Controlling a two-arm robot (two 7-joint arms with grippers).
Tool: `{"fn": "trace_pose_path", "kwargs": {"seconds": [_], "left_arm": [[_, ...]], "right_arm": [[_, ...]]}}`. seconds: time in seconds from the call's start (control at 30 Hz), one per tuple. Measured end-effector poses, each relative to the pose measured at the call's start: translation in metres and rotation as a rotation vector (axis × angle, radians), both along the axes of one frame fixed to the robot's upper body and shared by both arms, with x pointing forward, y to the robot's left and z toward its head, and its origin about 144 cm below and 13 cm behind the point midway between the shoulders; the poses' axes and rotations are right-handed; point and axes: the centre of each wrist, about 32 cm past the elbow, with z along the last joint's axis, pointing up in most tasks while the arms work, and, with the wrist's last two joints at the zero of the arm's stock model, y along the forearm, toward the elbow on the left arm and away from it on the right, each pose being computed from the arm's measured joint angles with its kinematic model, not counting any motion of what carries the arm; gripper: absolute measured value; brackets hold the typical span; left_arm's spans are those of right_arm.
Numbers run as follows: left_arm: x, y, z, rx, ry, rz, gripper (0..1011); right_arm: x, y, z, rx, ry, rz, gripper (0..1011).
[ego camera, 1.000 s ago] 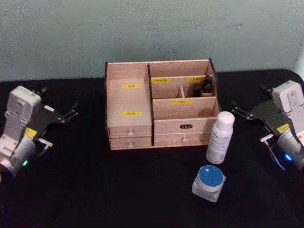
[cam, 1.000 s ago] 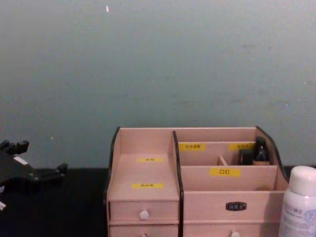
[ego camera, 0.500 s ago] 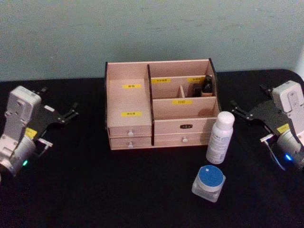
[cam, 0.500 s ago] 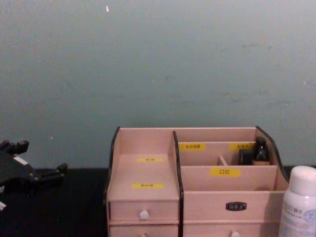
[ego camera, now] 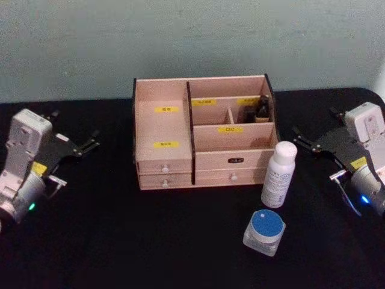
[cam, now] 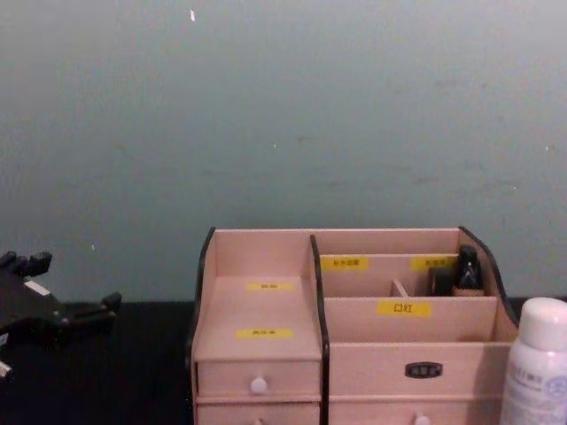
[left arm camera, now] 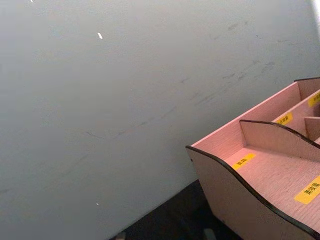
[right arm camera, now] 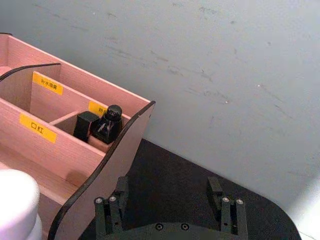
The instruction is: Pick up the facial cleanser and watermelon frost from the table and place them into the tiered storage box.
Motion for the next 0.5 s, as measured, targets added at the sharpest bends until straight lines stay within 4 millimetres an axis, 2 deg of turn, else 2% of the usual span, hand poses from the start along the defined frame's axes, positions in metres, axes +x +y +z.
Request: {"fn": "trace_pose_path", "kwargs": {"seconds": [0.27, 0.5], "left_arm": [[0.000, 0.000, 0.000, 0.000, 0.000, 0.000, 1001], [0.000, 0.000, 0.000, 0.000, 0.000, 0.000, 1001]], "right_arm": [[-0.011, -0.007, 0.003, 0.012, 0.022, 0.006, 1000], [-0.043, -0.020, 0.011, 0.025, 0.067, 0.006, 1000]]}}
